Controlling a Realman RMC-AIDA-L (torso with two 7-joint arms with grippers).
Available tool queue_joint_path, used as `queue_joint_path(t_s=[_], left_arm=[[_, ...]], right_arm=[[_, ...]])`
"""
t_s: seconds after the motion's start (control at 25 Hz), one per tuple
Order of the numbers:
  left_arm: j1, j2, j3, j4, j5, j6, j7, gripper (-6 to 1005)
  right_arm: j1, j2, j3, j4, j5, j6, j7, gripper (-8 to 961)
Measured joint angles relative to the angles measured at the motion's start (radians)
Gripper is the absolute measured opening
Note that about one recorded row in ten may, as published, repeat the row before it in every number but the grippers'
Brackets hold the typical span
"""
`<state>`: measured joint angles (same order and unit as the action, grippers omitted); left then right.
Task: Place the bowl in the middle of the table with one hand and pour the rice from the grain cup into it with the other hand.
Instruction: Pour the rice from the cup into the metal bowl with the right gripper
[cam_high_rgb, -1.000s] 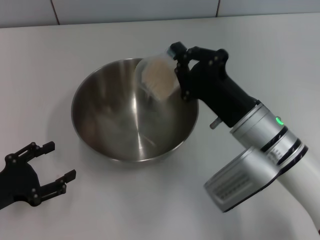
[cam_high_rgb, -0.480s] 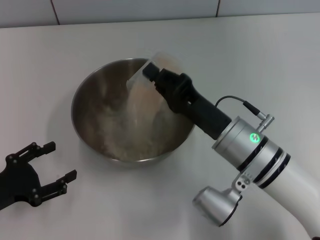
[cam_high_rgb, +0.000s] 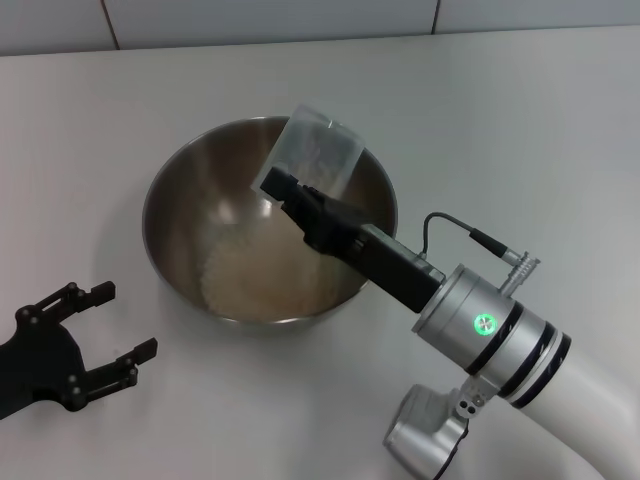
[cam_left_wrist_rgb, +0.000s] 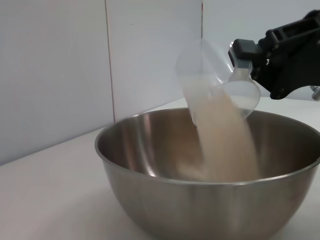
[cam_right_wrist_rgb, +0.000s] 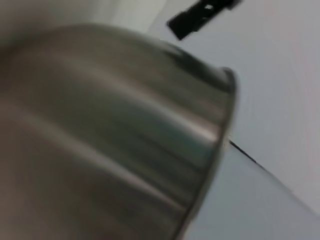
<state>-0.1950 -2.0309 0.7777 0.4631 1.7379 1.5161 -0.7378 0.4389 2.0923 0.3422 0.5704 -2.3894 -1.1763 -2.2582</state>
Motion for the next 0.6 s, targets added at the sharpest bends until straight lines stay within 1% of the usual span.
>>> queue_joint_path(t_s=[0.2, 0.28, 0.6], left_arm=[[-0.004, 0.0, 0.0, -0.001, 0.0, 0.0, 0.0, 829], [-0.005, 0.0, 0.0, 0.0, 0.0, 0.0, 0.0, 829], [-0.006, -0.002, 0.001, 0.001, 0.0, 0.001, -0.006, 829]], right_arm=[[0.002, 0.0, -0.002, 0.003, 0.001, 0.036, -0.183, 12], [0.006, 0.0, -0.003, 0.002, -0.002, 0.043, -0.22, 12], [0.01, 0.0, -0.009, 0.003, -0.003, 0.044, -0.242, 12]])
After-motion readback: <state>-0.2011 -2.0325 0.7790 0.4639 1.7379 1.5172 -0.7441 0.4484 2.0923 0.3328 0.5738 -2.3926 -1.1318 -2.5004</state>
